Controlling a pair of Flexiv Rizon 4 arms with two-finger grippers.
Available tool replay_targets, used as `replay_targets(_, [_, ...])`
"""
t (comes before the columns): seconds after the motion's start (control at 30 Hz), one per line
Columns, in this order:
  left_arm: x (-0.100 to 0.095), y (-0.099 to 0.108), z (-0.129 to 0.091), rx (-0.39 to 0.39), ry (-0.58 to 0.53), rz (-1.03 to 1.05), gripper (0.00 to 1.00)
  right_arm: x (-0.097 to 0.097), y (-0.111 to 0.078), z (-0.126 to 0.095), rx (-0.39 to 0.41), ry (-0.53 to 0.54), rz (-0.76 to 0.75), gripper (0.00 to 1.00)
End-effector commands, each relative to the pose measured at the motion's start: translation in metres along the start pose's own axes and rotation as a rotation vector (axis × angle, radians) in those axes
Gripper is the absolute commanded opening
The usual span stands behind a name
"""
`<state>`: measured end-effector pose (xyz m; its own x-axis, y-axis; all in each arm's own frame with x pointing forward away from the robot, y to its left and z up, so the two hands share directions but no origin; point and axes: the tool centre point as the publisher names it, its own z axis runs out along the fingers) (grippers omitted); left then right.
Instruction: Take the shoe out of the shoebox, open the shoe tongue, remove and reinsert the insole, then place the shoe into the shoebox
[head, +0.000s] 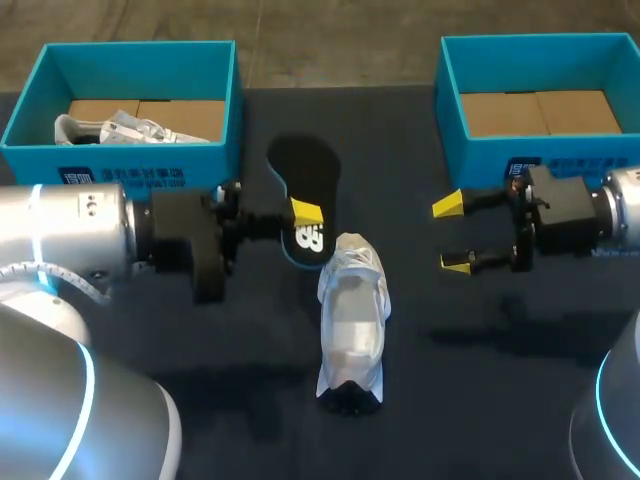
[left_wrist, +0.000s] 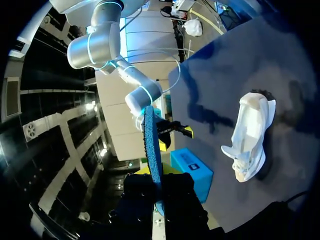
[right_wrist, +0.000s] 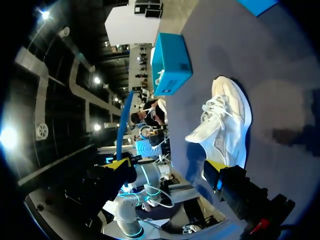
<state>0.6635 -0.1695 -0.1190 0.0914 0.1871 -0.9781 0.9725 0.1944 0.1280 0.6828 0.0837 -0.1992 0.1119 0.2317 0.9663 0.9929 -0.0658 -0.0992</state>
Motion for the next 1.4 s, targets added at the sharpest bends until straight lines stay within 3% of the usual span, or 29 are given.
replay_targets(0.03, [0.001, -0.006, -0.002, -0.015, -0.003, 0.002, 0.00, 0.000, 0.000, 0.001, -0.002, 0.000, 0.000, 1.00])
replay_targets(0.2, [0.001, -0.006, -0.002, -0.015, -0.003, 0.002, 0.00, 0.000, 0.000, 0.001, -0.002, 0.000, 0.000, 1.00])
replay_targets(0.23, [0.007, -0.007, 0.000, -0.033, 0.025, 0.015, 0.00, 0.000, 0.000, 0.001, -0.002, 0.000, 0.000, 1.00])
replay_targets(0.4, [0.034, -0.010, 0.009, 0.025, -0.057, 0.096, 0.00, 0.000, 0.000, 0.001, -0.002, 0.000, 0.000, 1.00])
replay_targets(0.6, [0.057, -0.014, 0.014, 0.001, -0.133, 0.141, 0.00, 0.000, 0.000, 0.001, -0.002, 0.000, 0.000, 1.00])
replay_targets(0.97, [0.060, -0.026, 0.030, -0.037, -0.150, 0.288, 0.00, 0.001, 0.003, 0.012, -0.004, 0.017, 0.001, 1.00])
replay_targets(1.4, [0.067, -0.026, 0.035, -0.042, -0.171, 0.258, 0.00, 0.002, 0.007, 0.025, 0.010, 0.037, -0.004, 1.00])
